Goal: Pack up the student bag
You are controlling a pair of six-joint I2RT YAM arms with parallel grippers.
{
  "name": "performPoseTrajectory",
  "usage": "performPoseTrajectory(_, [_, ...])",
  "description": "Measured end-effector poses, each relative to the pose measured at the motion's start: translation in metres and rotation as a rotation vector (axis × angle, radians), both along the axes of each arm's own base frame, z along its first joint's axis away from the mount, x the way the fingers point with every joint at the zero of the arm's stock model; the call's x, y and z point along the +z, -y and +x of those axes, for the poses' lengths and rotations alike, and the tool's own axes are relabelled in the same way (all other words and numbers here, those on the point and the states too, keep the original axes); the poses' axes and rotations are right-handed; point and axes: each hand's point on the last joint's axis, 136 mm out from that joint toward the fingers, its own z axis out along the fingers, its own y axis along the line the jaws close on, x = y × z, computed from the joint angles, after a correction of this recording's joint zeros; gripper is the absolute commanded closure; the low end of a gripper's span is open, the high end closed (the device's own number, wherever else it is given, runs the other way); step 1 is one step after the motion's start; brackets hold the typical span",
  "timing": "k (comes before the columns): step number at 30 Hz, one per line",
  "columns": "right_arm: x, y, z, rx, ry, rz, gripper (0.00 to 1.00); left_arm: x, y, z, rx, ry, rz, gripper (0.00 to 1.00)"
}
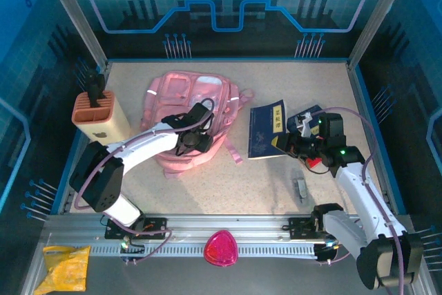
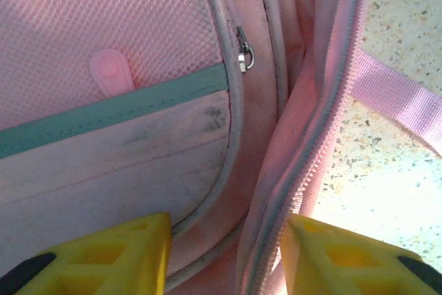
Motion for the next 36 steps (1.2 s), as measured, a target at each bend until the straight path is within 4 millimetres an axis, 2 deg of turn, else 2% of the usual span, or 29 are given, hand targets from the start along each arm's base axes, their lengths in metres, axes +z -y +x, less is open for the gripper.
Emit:
performPoseTrajectory(4, [0.000, 0.000, 0.000, 0.002, 0.001, -0.001, 1.00, -0.003, 0.005, -0.005, -0.032, -0.030, -0.018, 0.68])
performPoseTrajectory(11, [0.000, 0.000, 0.000, 0.007, 0.009, -0.006, 1.00, -0.012, 0.010, -0.011, -0.068, -0.071, -0.028, 0.95])
performPoseTrajectory(13, [-0.001, 0.001, 0.000, 0.007, 0.011, -0.008, 1.00, -0.011, 0.010, -0.011, -0.069, -0.075, -0.029, 1.00])
performPoseTrajectory(15, [-0.002, 0.001, 0.000, 0.009, 0.006, -0.011, 1.00, -0.005, 0.011, -0.009, -0.062, -0.074, -0.033, 1.00])
performPoseTrajectory(19, [-0.004, 0.001, -0.002, 0.014, -0.008, -0.008, 1.00, 0.024, 0.024, 0.004, -0.035, -0.030, -0.097, 1.00])
performPoseTrajectory(24, [-0.005, -0.007, -0.005, 0.038, -0.028, 0.006, 1.00, 0.084, 0.045, 0.031, -0.013, 0.082, -0.205, 1.00])
performPoseTrajectory(27, [-0.005, -0.024, -0.011, 0.085, -0.045, 0.017, 1.00, 0.120, 0.050, 0.046, 0.021, 0.147, -0.256, 1.00])
performPoseTrajectory(29, [-0.006, -0.039, -0.012, 0.113, -0.048, 0.031, 1.00, 0.137, 0.053, 0.052, 0.036, 0.176, -0.286, 1.00])
performPoseTrajectory(36, [-0.021, -0.092, -0.009, 0.184, -0.085, 0.054, 1.00, 0.165, 0.061, 0.063, 0.072, 0.198, -0.333, 1.00])
